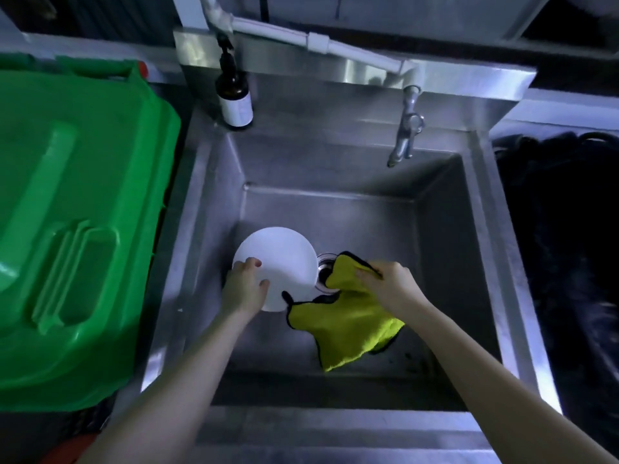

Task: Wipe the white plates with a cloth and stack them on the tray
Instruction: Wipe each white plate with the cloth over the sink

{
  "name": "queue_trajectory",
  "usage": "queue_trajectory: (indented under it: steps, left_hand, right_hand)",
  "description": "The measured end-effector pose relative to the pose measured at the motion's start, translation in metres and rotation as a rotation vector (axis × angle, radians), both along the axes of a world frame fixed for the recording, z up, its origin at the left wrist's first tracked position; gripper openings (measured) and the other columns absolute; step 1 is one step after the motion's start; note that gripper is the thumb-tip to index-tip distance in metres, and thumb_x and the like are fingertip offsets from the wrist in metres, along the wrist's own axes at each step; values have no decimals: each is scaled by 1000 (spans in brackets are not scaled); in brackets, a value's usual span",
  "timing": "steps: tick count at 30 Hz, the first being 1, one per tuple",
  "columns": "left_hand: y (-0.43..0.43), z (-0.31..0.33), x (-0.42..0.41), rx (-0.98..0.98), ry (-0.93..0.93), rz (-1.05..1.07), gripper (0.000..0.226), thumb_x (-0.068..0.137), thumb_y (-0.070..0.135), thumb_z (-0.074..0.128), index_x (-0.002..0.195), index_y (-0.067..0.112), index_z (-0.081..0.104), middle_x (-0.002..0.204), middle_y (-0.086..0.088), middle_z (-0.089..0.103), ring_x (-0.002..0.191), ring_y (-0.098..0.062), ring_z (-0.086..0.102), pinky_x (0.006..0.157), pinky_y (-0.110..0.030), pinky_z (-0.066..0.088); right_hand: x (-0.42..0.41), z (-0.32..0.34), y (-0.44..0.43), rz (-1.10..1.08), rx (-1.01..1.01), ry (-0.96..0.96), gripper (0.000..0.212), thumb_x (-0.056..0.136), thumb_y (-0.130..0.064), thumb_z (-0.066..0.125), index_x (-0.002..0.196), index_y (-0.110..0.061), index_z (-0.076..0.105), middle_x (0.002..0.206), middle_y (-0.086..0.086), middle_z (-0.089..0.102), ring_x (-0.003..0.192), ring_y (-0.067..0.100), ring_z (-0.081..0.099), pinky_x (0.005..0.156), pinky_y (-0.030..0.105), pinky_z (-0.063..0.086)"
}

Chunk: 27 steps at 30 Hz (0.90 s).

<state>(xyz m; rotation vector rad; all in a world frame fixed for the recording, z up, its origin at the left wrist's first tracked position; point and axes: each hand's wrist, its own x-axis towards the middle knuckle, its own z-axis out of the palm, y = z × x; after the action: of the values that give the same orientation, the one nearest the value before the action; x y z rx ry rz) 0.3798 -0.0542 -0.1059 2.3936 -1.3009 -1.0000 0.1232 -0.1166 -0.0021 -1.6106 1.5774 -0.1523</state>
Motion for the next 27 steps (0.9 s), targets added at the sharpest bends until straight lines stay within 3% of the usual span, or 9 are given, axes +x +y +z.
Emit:
queue_trajectory:
  steps: [5,8,11,14,17,22,27]
  left_hand:
    - [-20,-33,24,145,-112,-100,66,95,19,63,154,15,35,154,-14,34,139,-38,33,109,-46,40]
    - [-30,-47,28,173,-136,-86,74,96,14,60,159,14,22,153,-15,30,136,-39,36,106,-48,43]
    - [-38,-56,30,161,-136,30,66,98,8,57,156,11,25,143,-20,35,131,-40,39,100,-47,43]
    - [-41,-62,33,267,-175,30,71,91,14,71,148,3,29,142,-25,38,131,-41,42,100,-47,45]
    - [-41,-65,36,321,-189,33,62,90,9,70,140,0,34,141,-28,39,127,-44,46,98,-50,49]
    - [-46,-58,40,308,-105,91,60,85,5,72,131,2,34,138,-29,43,120,-48,52,88,-50,51]
    - [-42,-49,42,308,47,215,67,80,1,78,130,-2,34,138,-27,49,123,-46,53,93,-49,52]
  right_hand:
    - [26,-15,-12,-20,-7,62,30,94,-26,60,72,-5,54,57,-2,42,51,12,32,43,18,31]
    - [30,-19,-13,-46,-7,96,32,94,-27,58,75,-2,53,61,2,44,55,15,34,45,21,28]
    - [32,-20,-16,-74,9,125,32,95,-28,57,74,-4,53,61,3,46,56,15,37,48,25,28]
    - [32,-17,-19,-105,24,135,32,94,-28,57,75,-2,53,63,5,46,60,18,38,53,31,30]
    - [27,-14,-18,-143,35,125,32,93,-28,57,76,-1,52,63,2,42,59,17,36,52,31,28]
    - [19,-11,-18,-156,49,116,32,93,-28,57,76,-1,51,62,1,40,57,16,34,51,30,26]
    - [16,-6,-19,-157,62,112,35,94,-29,58,72,-3,49,62,2,40,56,16,33,50,28,25]
